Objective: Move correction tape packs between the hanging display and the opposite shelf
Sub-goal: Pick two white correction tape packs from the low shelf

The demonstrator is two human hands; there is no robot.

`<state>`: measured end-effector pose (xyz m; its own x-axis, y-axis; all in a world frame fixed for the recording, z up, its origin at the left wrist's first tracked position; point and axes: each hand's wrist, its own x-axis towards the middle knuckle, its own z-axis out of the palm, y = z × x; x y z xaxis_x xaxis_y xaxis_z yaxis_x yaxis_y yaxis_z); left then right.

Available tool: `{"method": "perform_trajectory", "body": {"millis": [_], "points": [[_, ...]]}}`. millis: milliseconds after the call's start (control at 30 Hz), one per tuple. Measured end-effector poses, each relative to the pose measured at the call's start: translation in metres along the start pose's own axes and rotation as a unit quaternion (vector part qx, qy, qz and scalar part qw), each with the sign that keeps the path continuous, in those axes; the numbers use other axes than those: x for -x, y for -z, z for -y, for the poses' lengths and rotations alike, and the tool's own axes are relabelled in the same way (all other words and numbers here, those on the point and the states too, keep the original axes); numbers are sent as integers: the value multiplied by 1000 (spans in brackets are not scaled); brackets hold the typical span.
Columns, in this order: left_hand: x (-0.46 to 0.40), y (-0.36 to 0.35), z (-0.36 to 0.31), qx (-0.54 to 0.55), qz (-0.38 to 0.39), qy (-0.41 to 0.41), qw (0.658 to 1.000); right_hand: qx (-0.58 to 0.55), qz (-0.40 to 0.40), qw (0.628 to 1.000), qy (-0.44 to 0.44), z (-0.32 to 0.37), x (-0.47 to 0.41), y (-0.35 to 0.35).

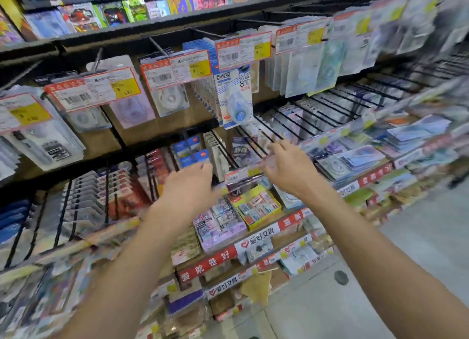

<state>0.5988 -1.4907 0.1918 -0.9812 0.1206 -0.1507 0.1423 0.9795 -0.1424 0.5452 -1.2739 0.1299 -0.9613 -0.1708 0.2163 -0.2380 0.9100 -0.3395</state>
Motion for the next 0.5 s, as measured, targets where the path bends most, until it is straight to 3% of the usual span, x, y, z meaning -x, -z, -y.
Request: {"method": "perform_trajectory", "body": {"millis": [200,367,500], "points": [[16,-49,-60,66,56,-94,992,23,78,995,-56,-33,99,3],[27,-88,-118,99,172,-167,966,31,162,974,-155,-69,176,-7],[29,-84,-162,72,142,-225,961,14,194,954,-230,-95,223,-1]]}}
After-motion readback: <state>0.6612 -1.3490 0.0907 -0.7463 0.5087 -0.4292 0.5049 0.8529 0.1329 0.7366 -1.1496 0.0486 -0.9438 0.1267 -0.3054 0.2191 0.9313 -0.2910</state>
